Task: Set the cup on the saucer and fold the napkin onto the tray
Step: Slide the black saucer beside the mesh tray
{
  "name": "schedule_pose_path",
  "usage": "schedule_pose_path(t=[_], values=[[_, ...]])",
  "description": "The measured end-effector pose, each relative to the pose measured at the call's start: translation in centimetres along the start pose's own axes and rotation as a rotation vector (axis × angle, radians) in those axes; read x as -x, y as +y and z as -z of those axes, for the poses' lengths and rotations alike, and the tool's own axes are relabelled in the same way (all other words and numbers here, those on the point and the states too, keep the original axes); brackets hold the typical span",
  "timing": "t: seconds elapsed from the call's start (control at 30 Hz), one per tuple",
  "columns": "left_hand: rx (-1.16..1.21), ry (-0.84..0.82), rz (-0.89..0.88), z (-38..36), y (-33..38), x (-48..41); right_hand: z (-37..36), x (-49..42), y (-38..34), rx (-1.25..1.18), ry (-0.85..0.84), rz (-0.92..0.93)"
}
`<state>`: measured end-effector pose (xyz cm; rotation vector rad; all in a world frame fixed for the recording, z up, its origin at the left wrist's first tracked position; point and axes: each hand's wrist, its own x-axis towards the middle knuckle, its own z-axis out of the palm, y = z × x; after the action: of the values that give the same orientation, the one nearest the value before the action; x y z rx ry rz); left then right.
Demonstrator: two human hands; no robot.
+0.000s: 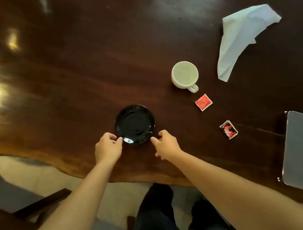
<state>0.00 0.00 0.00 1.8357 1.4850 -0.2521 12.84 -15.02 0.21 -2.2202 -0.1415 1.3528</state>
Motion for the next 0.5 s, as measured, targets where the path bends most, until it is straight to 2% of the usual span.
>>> schedule_pose_path(t=[0.1,0.2,0.33,0.5], values=[[0.117,-0.043,0.124,-0.6,0.6,-1.6,-1.0,-1.2,-0.6,-0.275,-0.097,-0.182],[0.2,-0.031,0.238,-1.2,0.9,-2.2,-1.7,-1.6,-1.0,-0.419,-0.131,-0.254],[0.288,-0.077,0.3,-1.6,0.5,-2.9,-2.7,-2.3,-1.3,-0.394,-0.123,-0.282],[0.279,-0.102,0.246,-1.9,0.5,-2.3,-2.4,-2.6,-0.8,-0.357,-0.003,-0.232]])
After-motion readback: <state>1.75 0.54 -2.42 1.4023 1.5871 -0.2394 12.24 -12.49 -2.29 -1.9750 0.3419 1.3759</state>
